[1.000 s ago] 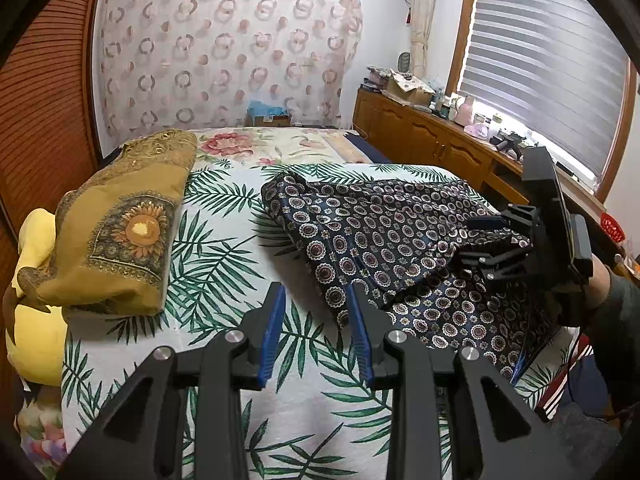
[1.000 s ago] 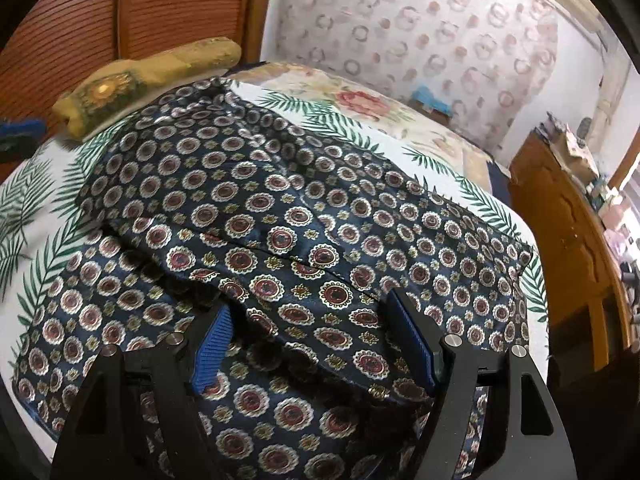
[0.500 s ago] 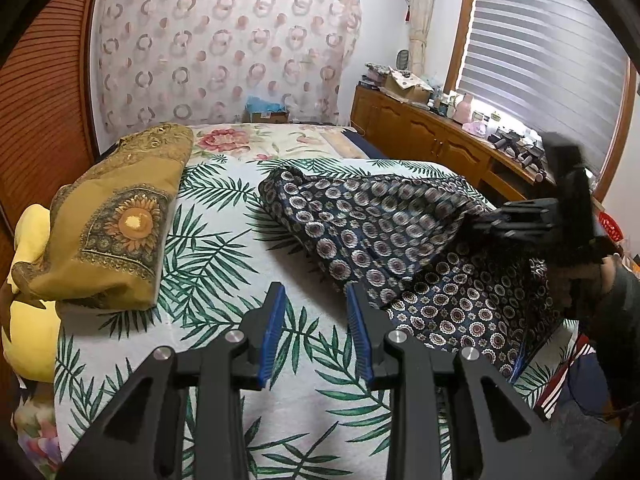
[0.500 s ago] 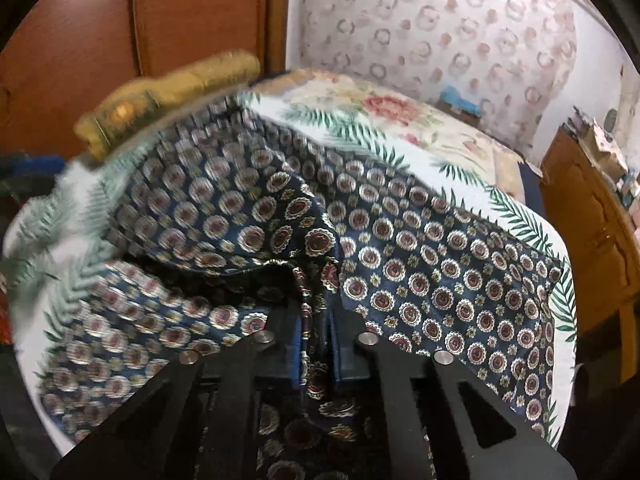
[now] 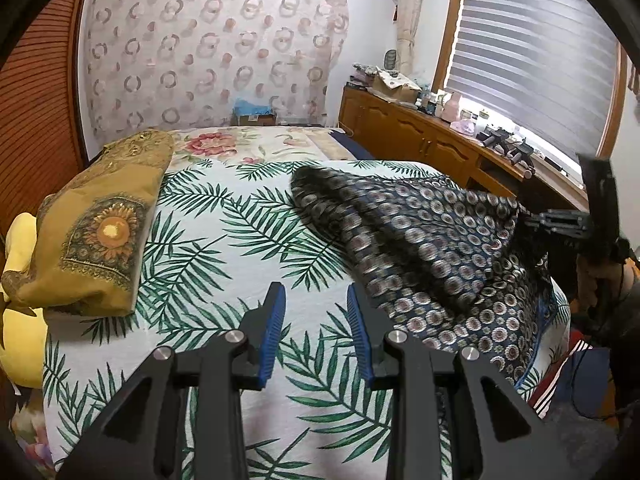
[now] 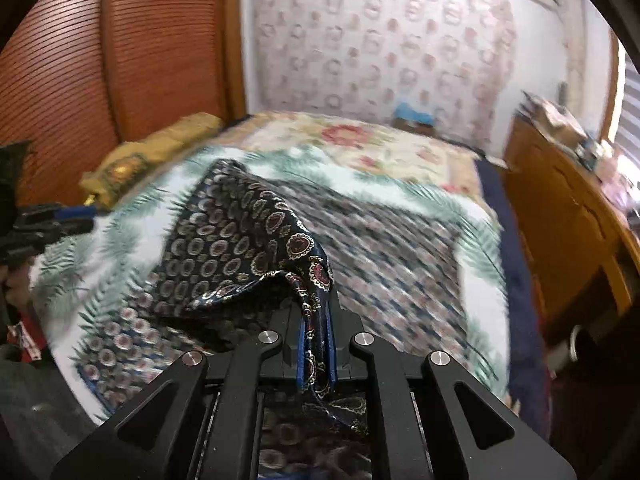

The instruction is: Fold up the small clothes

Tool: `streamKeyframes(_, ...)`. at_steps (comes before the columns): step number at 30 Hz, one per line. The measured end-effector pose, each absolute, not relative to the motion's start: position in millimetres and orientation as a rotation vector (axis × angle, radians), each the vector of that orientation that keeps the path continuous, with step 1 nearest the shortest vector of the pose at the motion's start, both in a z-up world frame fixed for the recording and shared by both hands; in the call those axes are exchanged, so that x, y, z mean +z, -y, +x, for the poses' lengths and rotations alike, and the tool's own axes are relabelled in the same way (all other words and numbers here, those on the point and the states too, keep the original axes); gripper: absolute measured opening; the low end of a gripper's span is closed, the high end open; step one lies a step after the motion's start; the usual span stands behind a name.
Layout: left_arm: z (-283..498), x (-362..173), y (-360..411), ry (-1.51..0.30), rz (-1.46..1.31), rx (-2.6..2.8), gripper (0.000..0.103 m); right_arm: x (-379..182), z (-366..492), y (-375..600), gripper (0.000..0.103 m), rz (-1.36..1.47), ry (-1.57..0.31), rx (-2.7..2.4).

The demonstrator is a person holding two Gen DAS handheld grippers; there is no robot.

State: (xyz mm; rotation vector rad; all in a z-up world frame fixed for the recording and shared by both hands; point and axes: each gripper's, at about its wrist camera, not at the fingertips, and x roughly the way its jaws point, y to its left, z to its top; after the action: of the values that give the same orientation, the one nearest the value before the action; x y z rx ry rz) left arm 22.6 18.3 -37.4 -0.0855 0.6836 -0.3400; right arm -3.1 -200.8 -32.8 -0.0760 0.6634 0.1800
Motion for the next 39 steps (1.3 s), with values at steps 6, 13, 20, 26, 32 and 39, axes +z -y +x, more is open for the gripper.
streamKeyframes(6, 26, -36, -13, -0.683, -0.079, -0.343, 0.030, -57, -12, 236, 0.012, -0.042, -0.744, 0.082)
streamKeyframes(13, 25, -38, -8, -0.685, -0.071, -0.347, 0.030, -46, -24, 237, 0.049, -0.042, -0.687, 0.049)
streamKeyframes(20, 23, -39, -5, -0.689, -0.071, -0.353, 0.030, -25, -28, 219, 0.059, -0.053, -0.613, 0.093)
streamKeyframes(26, 23, -39, -5, -0.686, -0.074, -0.349, 0.030, -36, -9, 180, 0.062, -0.084, -0.639, 0.178)
streamKeyframes(32, 24, -43, -7, -0.692, -0.079, -0.348, 0.030, -54, 7, 144, 0.063, -0.117, -0.670, 0.240)
streamKeyframes(39, 23, -47, -5, -0.699, -0.083, -0.353, 0.030, -68, 17, 114, 0.064, -0.149, -0.707, 0.293)
